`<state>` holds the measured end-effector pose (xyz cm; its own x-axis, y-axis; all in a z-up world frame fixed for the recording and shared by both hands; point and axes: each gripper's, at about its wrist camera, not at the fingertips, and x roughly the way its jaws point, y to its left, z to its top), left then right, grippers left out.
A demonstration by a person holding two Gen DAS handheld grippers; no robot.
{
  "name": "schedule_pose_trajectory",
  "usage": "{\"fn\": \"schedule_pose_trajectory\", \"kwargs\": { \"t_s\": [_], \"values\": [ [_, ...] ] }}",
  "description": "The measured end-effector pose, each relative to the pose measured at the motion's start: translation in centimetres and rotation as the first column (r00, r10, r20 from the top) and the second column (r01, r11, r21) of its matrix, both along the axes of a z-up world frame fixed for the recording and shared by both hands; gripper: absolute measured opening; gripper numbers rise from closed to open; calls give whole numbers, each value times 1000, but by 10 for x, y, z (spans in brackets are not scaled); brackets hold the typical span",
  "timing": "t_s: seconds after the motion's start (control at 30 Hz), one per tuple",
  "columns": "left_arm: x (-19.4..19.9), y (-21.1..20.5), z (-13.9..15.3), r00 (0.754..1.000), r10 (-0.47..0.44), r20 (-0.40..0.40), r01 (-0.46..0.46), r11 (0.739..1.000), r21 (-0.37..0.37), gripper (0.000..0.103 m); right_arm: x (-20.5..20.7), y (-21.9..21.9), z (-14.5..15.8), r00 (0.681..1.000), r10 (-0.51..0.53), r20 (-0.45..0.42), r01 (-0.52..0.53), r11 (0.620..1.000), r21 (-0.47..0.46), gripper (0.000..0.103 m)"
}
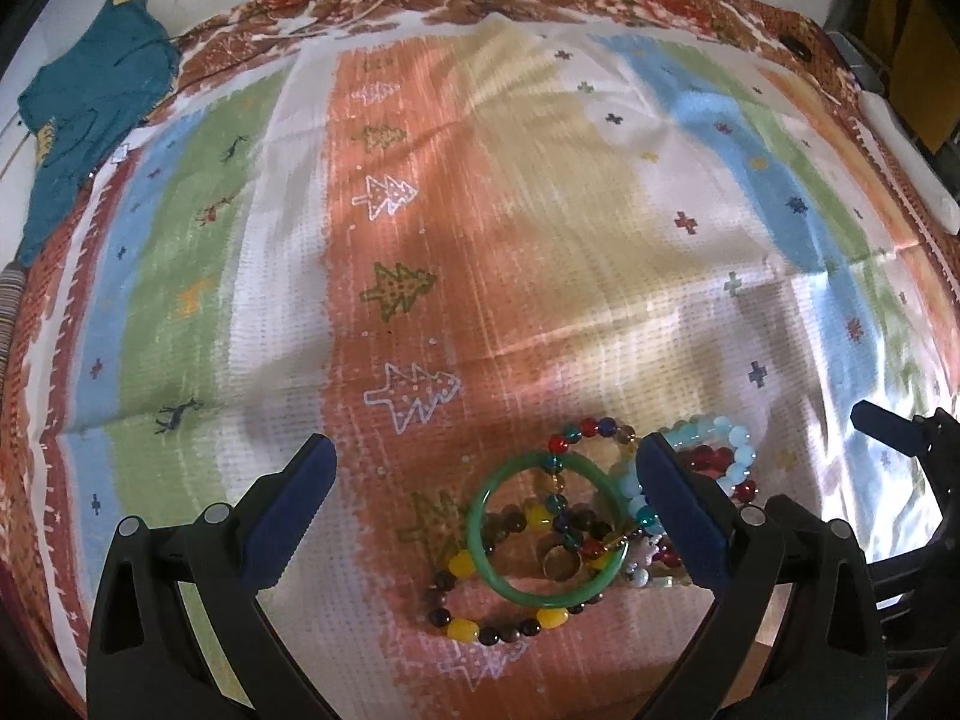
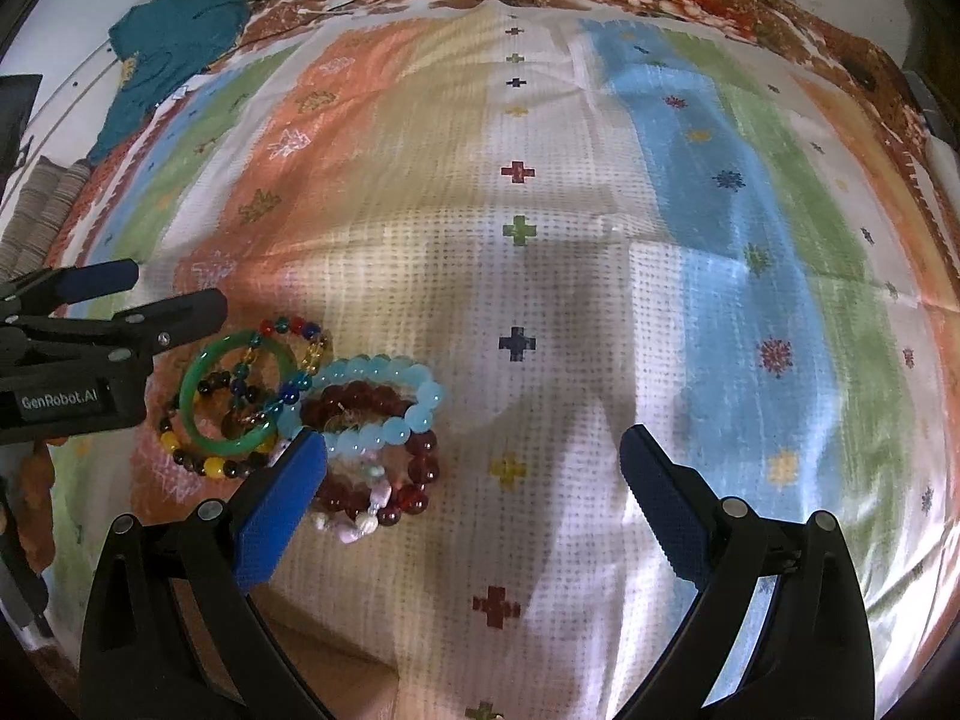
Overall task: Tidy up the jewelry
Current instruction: 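Lower both tools over the bracelet pile, fingers open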
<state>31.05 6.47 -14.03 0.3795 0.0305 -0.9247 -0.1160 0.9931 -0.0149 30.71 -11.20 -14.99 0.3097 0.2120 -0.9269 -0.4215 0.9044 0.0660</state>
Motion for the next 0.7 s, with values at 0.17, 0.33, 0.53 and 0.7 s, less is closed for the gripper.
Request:
{"fn": "schedule_pose_trajectory", "kwargs": {
  "t_s": [0.17,0.33,0.53,0.7],
  "values": [
    [6,1,-9,1000,-8,-26,8,1000,-22,93,4,7,-6,1000,18,-4,-18,1000,-15,99],
    [11,-3,-23,997,-23,-72,21,1000,-22,88,10,11,-12,1000,12,-17,-12,1000,-17,99],
    [14,0,-31,995,-17,-96,15,1000,-22,81,14,14,-18,999,13,-33,-14,1000,-27,87],
    [16,-2,-39,993,-30,-116,28,999,-22,72,16,16,-22,999,16,-37,-18,999,-32,85]
  ]
}}
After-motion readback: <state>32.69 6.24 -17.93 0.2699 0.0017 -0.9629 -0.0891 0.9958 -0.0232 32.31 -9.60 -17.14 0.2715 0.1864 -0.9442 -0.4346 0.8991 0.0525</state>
